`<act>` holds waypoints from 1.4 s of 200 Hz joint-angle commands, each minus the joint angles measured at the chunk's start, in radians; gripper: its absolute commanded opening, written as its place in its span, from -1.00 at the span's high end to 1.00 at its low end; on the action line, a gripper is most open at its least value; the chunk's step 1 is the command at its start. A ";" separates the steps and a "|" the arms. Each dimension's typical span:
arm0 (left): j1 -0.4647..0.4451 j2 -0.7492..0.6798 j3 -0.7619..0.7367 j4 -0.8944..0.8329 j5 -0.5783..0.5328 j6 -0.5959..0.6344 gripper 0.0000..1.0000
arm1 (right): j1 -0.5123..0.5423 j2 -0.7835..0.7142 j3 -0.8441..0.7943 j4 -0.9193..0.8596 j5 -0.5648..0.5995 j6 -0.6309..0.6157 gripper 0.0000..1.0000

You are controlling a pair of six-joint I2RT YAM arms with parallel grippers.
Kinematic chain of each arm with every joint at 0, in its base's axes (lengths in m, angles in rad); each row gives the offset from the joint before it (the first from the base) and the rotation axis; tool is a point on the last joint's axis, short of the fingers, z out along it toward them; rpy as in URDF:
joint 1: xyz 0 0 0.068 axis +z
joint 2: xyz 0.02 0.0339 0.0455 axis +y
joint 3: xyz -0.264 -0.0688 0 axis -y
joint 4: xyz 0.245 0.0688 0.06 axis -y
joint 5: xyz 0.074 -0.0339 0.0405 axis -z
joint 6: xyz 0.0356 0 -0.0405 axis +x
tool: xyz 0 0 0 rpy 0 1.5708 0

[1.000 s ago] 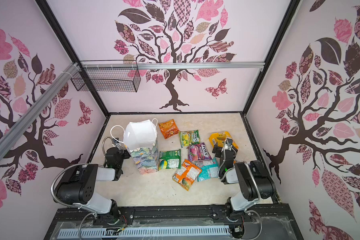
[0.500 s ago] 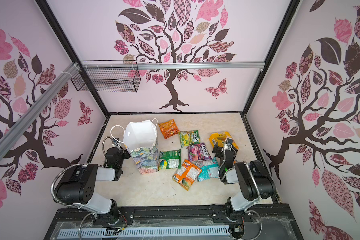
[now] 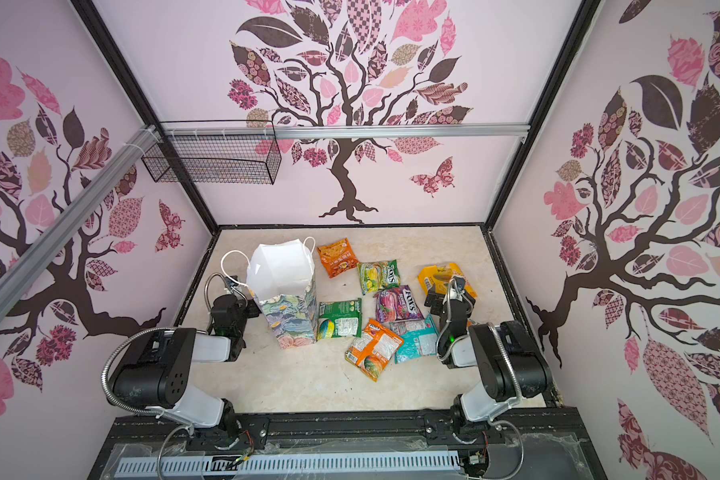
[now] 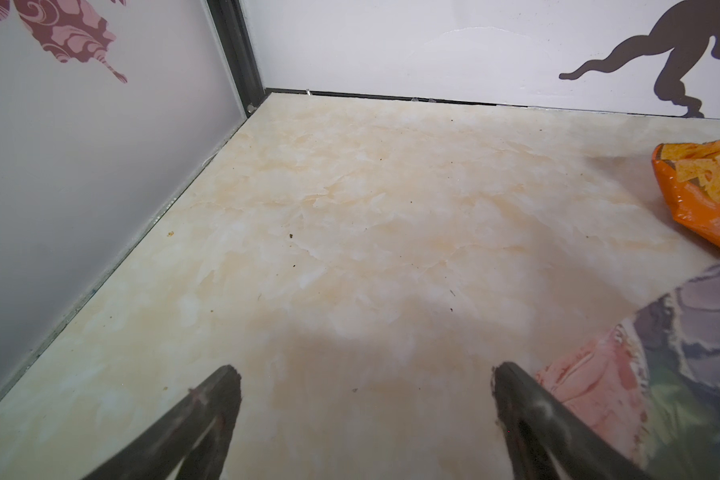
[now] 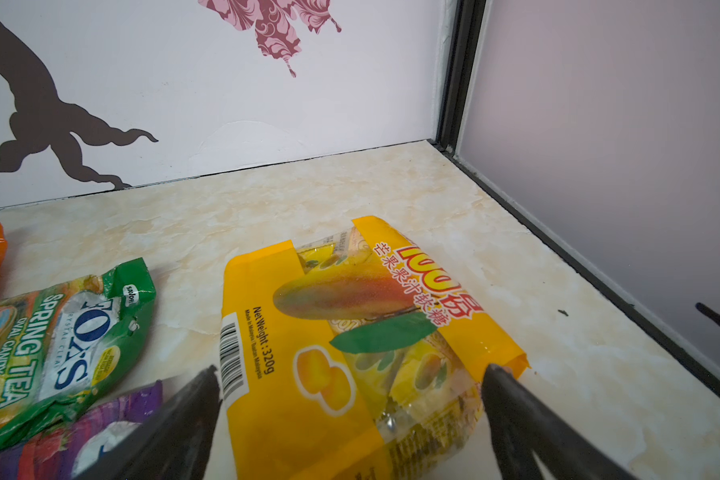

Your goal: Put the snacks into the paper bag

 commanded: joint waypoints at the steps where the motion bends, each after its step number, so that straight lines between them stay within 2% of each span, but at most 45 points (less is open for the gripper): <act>1: 0.002 -0.004 0.032 0.020 0.004 -0.002 -0.97 | -0.009 0.010 0.021 0.016 0.008 0.000 -0.99; 30: 0.001 -0.017 0.041 0.021 -0.016 -0.008 -0.96 | -0.007 0.000 0.016 0.031 0.031 -0.002 -0.99; 51: 0.002 -0.128 0.109 -0.232 -0.058 -0.042 -0.97 | -0.007 -0.031 0.035 -0.050 0.005 -0.008 -0.99; 70: 0.002 -0.202 0.150 -0.369 -0.072 -0.061 -0.96 | -0.001 -0.058 0.040 -0.057 0.029 -0.015 -0.99; 93: 0.002 -0.328 0.241 -0.701 -0.153 -0.159 -0.97 | 0.001 -0.201 0.163 -0.414 0.009 0.018 -0.99; 107: 0.003 -0.402 0.304 -0.909 -0.161 -0.234 -0.97 | 0.003 -0.286 0.261 -0.641 -0.087 0.077 -0.98; 116: 0.003 -0.442 0.340 -1.023 -0.160 -0.280 -0.96 | 0.008 -0.338 0.329 -0.788 -0.123 0.154 -0.92; 137: 0.001 -0.538 0.405 -1.233 -0.145 -0.350 -0.97 | 0.074 -0.470 0.416 -1.050 -0.096 0.414 -0.86; 148: 0.002 -0.593 0.430 -1.321 -0.127 -0.380 -0.97 | 0.159 -0.536 0.398 -1.050 -0.095 0.499 -0.84; 167: 0.003 -0.693 0.461 -1.429 -0.090 -0.405 -0.96 | 0.317 -0.577 0.433 -1.116 -0.043 0.564 -0.84; 202: 0.004 -0.834 0.552 -1.637 -0.015 -0.389 -0.96 | 0.526 -0.562 0.569 -1.303 -0.052 0.481 -0.83; 223: 0.003 -0.910 0.603 -1.702 0.073 -0.361 -0.97 | 0.536 -0.573 0.559 -1.334 -0.094 0.454 -0.83; 250: 0.004 -0.953 0.680 -1.766 0.116 -0.357 -0.97 | 0.537 -0.559 0.533 -1.326 -0.122 0.443 -0.82; 280: 0.003 -0.977 0.679 -1.726 0.221 -0.392 -0.96 | 0.536 -0.508 0.489 -1.253 -0.189 0.424 -0.82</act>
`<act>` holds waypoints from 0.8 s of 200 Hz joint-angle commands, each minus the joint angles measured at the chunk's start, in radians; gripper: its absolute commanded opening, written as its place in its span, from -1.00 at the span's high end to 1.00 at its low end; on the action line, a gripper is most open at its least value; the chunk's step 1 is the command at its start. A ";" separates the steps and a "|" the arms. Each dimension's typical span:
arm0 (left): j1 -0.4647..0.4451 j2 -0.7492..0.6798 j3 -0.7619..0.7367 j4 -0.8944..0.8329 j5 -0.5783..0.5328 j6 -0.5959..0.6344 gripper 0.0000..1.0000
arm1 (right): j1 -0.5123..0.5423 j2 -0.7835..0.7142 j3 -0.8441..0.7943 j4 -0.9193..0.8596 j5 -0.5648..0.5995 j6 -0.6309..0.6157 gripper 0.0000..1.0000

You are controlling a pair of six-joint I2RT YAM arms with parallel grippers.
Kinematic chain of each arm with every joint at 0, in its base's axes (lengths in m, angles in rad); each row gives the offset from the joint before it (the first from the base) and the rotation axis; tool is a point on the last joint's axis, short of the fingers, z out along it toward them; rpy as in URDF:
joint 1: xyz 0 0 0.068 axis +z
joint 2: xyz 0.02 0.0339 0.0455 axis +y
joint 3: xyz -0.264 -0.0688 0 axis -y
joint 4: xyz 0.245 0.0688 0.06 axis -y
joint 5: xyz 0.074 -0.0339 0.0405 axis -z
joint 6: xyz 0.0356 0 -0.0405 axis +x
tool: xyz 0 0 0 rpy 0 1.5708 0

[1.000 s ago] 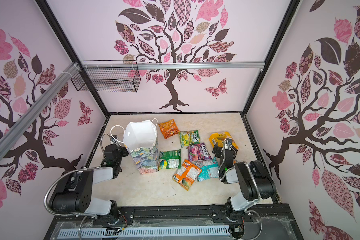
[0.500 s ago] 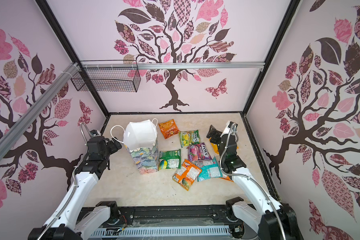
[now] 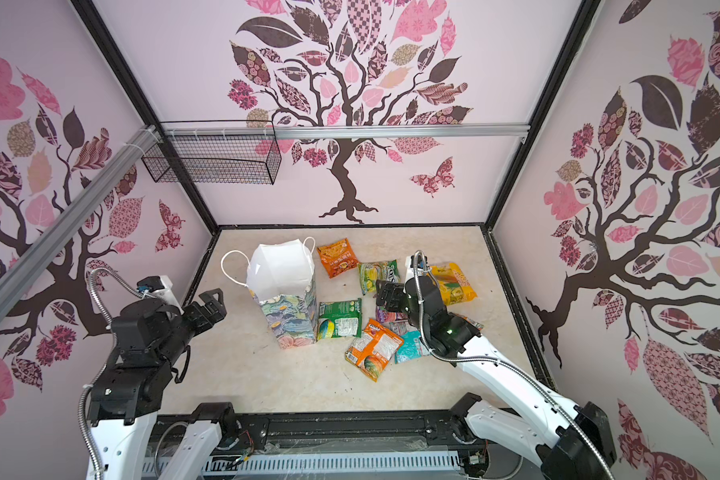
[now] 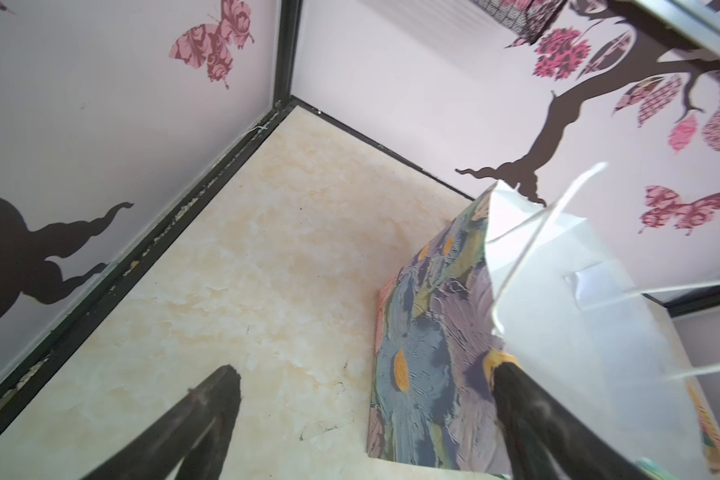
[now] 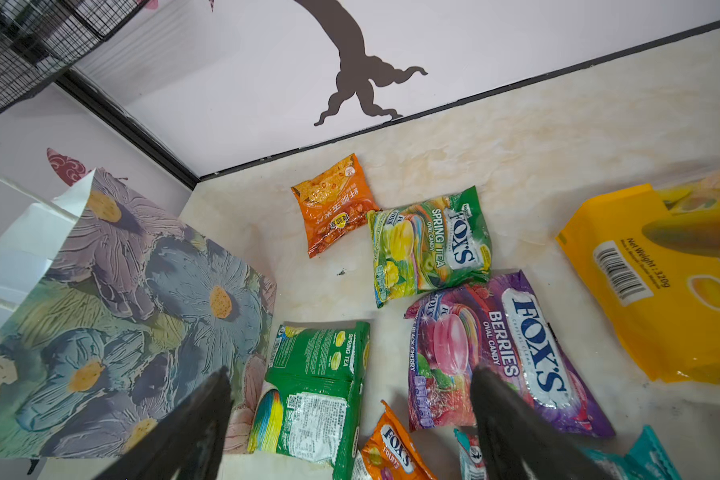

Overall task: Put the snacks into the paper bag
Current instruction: 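Move left gripper to bag rim while right gripper reaches for green packet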

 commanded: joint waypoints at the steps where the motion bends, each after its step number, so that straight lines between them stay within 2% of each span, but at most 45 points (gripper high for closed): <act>1: 0.002 -0.007 0.018 -0.015 0.113 -0.020 -0.96 | 0.000 0.044 -0.034 0.037 -0.070 -0.032 -0.82; 21: 0.003 -0.016 0.002 0.032 0.179 -0.037 -0.97 | -0.002 0.095 -0.048 0.070 -0.130 -0.064 -0.74; 45: 0.003 -0.025 0.014 0.042 0.196 -0.046 -0.96 | -0.002 0.182 -0.041 0.075 -0.194 -0.096 -0.68; 88: 0.002 -0.035 -0.003 0.057 0.197 -0.035 -0.96 | -0.005 0.360 0.013 0.091 -0.304 -0.077 -0.60; 114: 0.003 -0.042 -0.050 0.121 0.263 0.001 -0.96 | -0.005 0.421 0.031 0.097 -0.342 -0.065 -0.53; 160: 0.003 -0.025 -0.079 0.130 0.188 -0.005 -0.97 | -0.010 0.473 0.006 0.199 -0.365 -0.027 -0.34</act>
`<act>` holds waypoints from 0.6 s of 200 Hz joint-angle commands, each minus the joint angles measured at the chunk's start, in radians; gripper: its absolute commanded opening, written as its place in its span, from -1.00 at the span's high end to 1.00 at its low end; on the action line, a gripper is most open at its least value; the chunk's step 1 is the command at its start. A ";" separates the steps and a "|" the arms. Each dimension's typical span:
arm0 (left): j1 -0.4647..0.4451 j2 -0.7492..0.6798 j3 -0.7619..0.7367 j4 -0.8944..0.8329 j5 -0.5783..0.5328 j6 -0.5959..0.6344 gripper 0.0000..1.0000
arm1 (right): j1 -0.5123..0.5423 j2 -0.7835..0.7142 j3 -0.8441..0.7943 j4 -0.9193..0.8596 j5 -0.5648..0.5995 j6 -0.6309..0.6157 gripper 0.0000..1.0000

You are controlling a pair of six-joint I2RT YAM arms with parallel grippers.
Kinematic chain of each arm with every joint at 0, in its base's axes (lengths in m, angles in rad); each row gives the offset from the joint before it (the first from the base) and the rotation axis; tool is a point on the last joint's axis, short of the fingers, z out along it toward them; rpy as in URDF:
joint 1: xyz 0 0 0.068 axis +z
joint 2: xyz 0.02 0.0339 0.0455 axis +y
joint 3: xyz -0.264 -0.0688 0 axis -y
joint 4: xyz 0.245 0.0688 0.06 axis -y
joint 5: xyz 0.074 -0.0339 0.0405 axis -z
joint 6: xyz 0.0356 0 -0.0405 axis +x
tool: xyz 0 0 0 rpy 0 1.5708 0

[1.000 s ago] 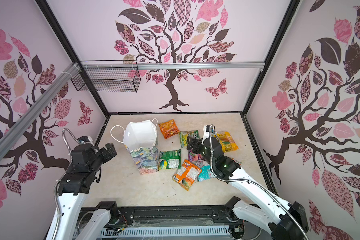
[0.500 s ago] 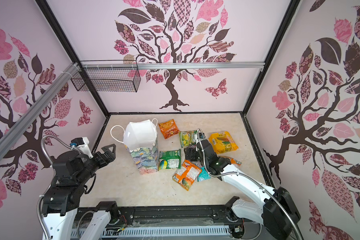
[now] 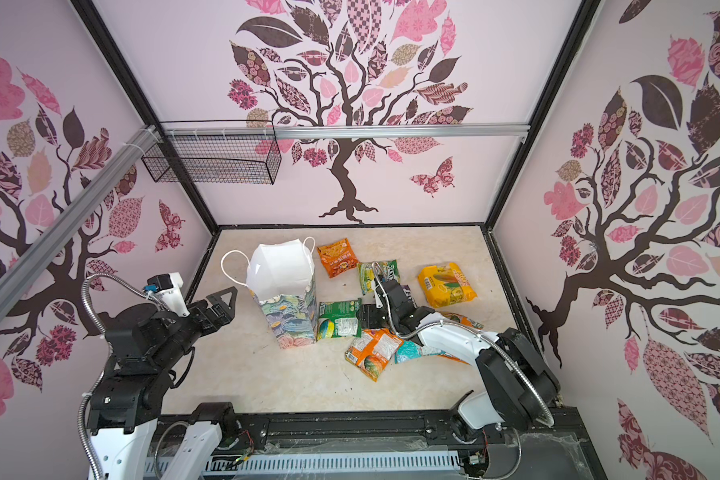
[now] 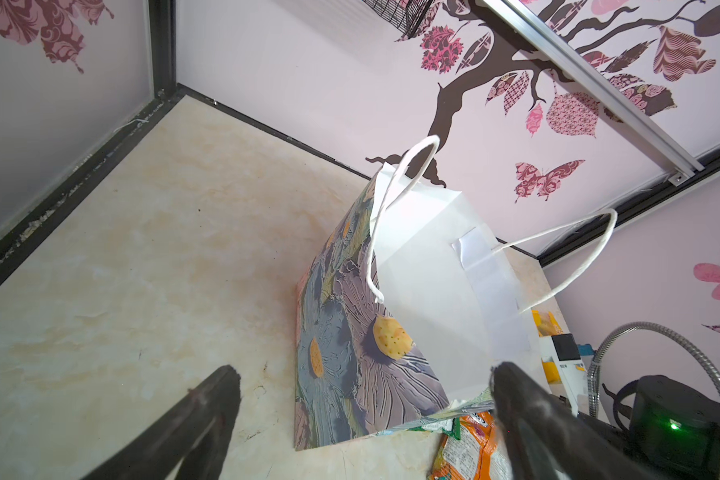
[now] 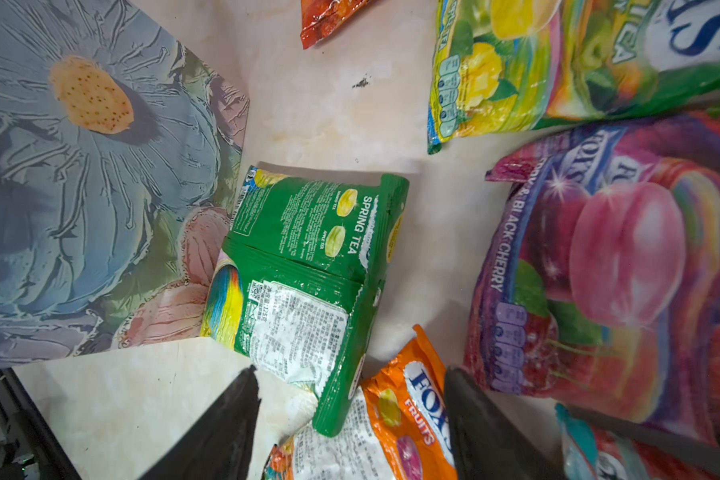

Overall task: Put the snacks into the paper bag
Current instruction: 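Move left gripper to bag rim while right gripper reaches for green packet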

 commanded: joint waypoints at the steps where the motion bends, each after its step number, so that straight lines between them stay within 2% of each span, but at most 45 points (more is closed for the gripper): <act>1: 0.002 0.007 -0.032 0.043 -0.038 0.011 -0.97 | -0.005 0.034 0.022 0.079 -0.032 0.024 -0.34; 18: 0.003 -0.001 -0.051 0.064 -0.055 -0.014 -0.97 | -0.006 0.054 0.012 0.118 -0.038 0.036 -0.30; 49: 0.002 -0.032 -0.088 0.143 -0.016 -0.031 -0.97 | -0.011 0.122 0.023 0.143 -0.053 0.043 -0.17; 120: 0.003 -0.052 -0.166 0.262 0.003 -0.039 -0.97 | -0.020 0.265 0.070 0.161 -0.091 0.036 -0.03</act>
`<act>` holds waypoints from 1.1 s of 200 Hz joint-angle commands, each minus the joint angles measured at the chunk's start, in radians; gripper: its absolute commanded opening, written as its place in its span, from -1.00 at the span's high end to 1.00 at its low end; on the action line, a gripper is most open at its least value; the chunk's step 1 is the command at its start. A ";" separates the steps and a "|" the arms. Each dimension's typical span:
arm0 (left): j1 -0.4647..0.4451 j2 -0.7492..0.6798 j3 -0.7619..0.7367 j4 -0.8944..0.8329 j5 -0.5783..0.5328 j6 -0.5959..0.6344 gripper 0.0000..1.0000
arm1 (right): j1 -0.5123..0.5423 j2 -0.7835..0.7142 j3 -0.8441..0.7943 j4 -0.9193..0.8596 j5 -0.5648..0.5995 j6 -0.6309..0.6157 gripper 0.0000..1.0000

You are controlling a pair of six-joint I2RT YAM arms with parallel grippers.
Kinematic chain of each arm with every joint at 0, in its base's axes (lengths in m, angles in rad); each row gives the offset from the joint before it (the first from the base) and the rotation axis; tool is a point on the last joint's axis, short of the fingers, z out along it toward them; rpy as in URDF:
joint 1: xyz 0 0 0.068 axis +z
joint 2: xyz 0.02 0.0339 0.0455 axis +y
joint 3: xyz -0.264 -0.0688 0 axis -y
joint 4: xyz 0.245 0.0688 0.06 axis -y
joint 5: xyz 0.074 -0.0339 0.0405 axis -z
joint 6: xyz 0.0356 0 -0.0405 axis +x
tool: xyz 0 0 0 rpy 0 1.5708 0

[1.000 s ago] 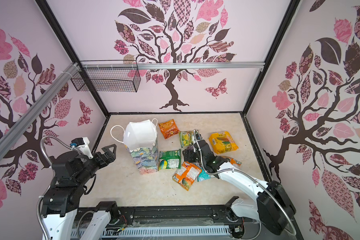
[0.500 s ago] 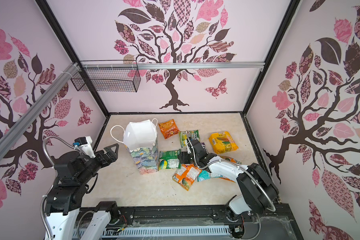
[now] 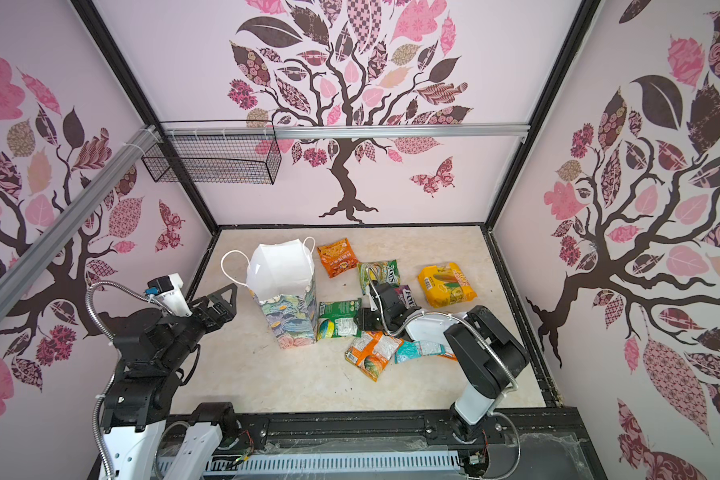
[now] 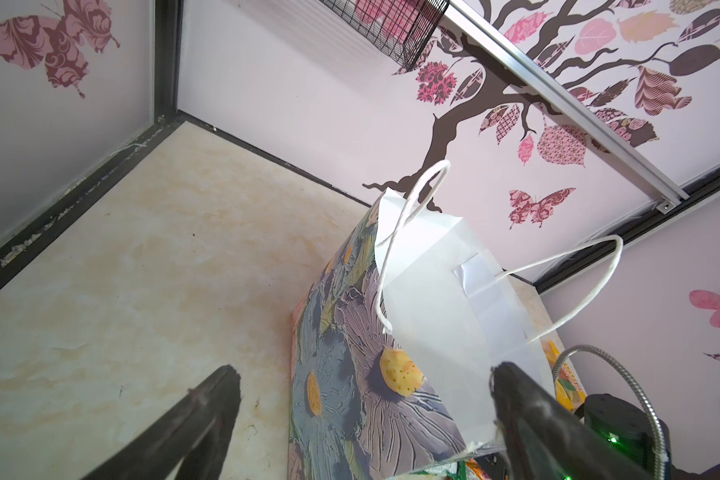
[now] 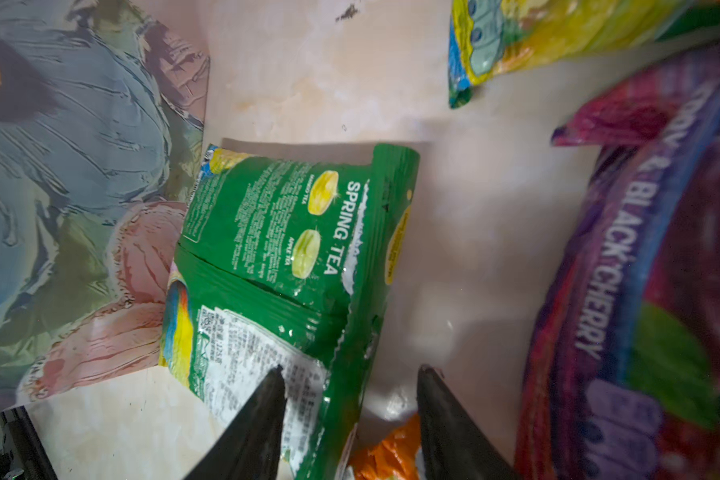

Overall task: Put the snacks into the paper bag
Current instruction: 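Move left gripper to bag rim while right gripper reaches for green packet, then grasp the green Fox's Spring Tea packet with the right gripper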

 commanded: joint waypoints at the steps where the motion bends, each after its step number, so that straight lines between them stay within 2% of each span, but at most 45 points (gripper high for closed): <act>1: 0.003 -0.001 -0.045 0.083 0.019 -0.007 -0.97 | -0.011 0.045 0.054 0.027 -0.021 -0.007 -0.03; 60: 0.004 0.045 -0.079 0.130 0.046 -0.009 -0.97 | -0.033 0.070 0.039 0.100 -0.038 0.011 0.13; 167: 0.002 0.047 -0.134 0.227 0.096 -0.016 -0.96 | -0.054 0.105 0.029 0.152 -0.082 0.023 0.34; 202: 0.002 0.058 -0.137 0.236 0.104 -0.001 -0.92 | -0.056 0.104 0.031 0.154 -0.095 0.020 0.56; 220: 0.003 0.079 -0.093 0.176 0.092 0.019 -0.90 | -0.059 0.096 0.030 0.154 -0.096 0.017 0.72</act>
